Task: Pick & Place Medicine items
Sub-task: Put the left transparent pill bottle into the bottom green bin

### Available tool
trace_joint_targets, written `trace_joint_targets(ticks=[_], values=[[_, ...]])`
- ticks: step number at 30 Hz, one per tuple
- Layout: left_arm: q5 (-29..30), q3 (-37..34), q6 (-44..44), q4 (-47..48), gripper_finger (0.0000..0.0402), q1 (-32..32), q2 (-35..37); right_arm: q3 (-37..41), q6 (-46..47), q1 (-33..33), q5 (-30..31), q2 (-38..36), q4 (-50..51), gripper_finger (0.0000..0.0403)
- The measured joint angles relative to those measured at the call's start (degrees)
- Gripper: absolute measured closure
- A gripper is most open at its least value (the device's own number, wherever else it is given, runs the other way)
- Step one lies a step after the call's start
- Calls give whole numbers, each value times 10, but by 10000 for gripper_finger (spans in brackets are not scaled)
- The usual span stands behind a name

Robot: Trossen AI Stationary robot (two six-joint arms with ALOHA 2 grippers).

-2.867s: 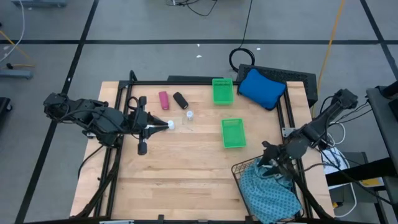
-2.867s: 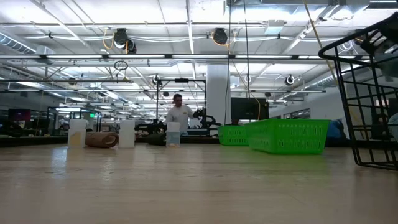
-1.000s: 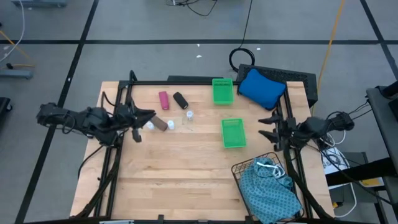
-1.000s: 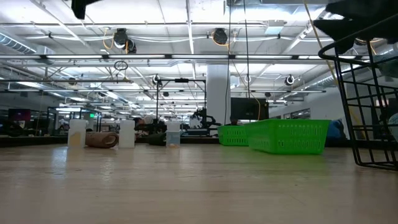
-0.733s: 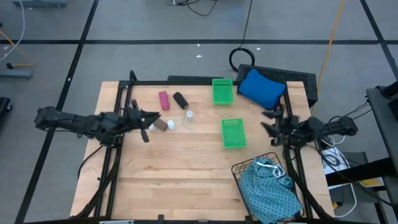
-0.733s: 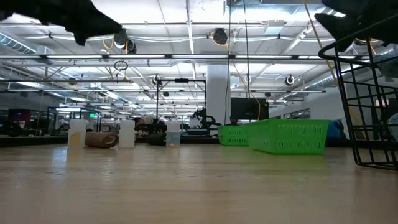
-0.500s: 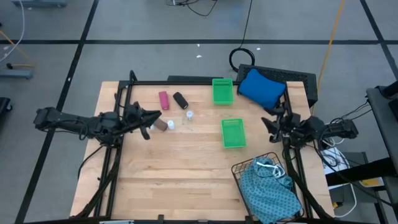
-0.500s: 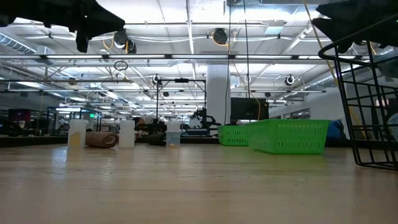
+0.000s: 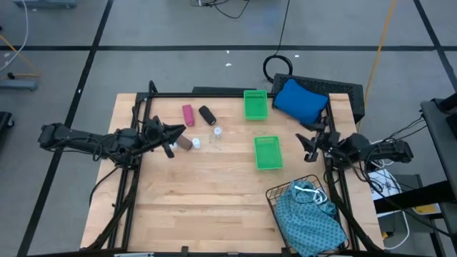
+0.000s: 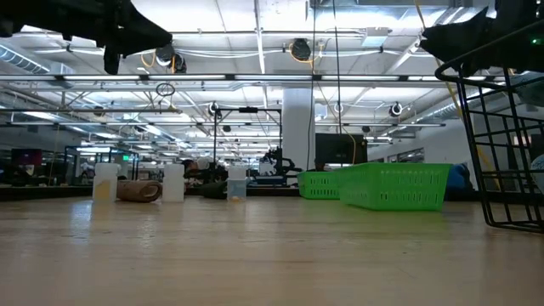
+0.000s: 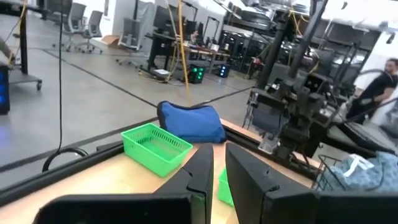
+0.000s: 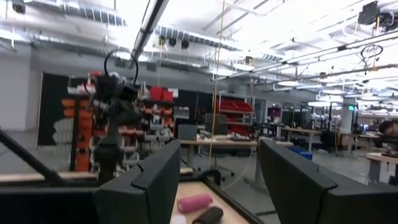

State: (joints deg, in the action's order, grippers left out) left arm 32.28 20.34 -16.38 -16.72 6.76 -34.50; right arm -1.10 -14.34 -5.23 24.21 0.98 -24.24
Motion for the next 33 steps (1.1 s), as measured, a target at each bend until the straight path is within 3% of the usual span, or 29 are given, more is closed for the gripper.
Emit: trace_joint_targets(ticks=[6,11,15,20,23,26,33], values=[[19,11,5,40,354,0,0,0,16,0,-2,0,23,198],[23,107,-21,230,354,0,-11,0,19,0,-2,0,33,198],[23,199,-68,442,348,6,-51,1,32,0,-2,0,32,195],[37,241,-172,638,283,2,-117,1,47,0,-3,0,36,199],[30,242,-188,682,230,-4,-147,1,47,0,-3,0,36,199],[-22,242,-206,698,193,-10,-173,1,47,0,-3,0,36,196],[-107,242,-254,717,166,-40,-234,1,47,0,-3,0,44,199]])
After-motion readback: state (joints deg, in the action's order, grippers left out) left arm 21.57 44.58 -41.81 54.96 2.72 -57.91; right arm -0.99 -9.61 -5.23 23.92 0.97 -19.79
